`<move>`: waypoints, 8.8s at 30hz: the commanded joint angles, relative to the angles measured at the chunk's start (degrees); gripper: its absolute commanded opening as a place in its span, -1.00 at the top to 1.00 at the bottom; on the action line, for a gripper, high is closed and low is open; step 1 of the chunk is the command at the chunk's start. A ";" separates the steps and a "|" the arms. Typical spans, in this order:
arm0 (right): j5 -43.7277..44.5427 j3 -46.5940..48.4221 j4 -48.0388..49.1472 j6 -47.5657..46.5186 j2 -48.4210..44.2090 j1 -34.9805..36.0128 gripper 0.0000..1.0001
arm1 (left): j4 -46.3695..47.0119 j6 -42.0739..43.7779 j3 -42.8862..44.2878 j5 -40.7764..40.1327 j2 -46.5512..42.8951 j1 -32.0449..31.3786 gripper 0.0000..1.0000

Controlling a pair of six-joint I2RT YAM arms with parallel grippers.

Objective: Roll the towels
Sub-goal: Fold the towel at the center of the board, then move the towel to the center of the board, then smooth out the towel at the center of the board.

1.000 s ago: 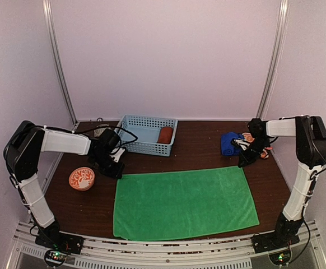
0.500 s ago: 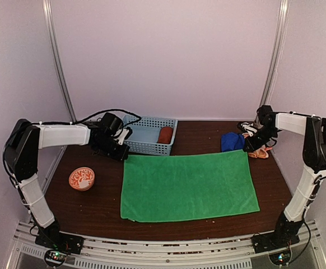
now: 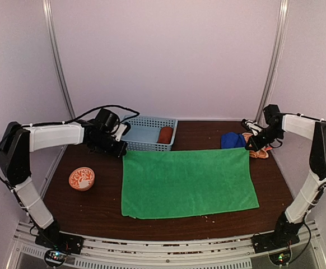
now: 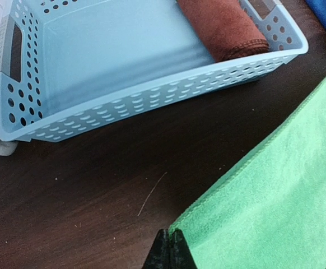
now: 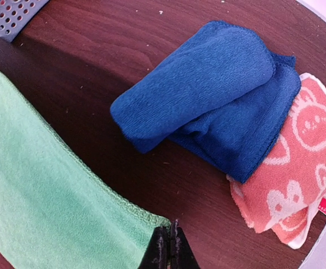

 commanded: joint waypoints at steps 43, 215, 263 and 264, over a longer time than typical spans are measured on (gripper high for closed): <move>1.65 -26.92 -17.48 -23.91 -26.32 -1.39 1.00 | -16.42 2.65 -14.55 15.54 -11.35 -5.03 1.00; 1.64 -30.27 -20.31 -34.75 -21.95 0.28 0.12 | 7.24 -34.45 -24.25 19.72 -9.16 -4.35 0.89; 12.37 -23.05 -18.31 -35.00 -13.57 5.06 0.96 | 0.54 -30.00 -17.74 19.93 -10.57 -5.84 1.00; 12.44 -22.55 -18.48 -34.95 -13.67 5.03 0.97 | 0.36 -29.90 -17.64 19.89 -10.51 -5.84 1.00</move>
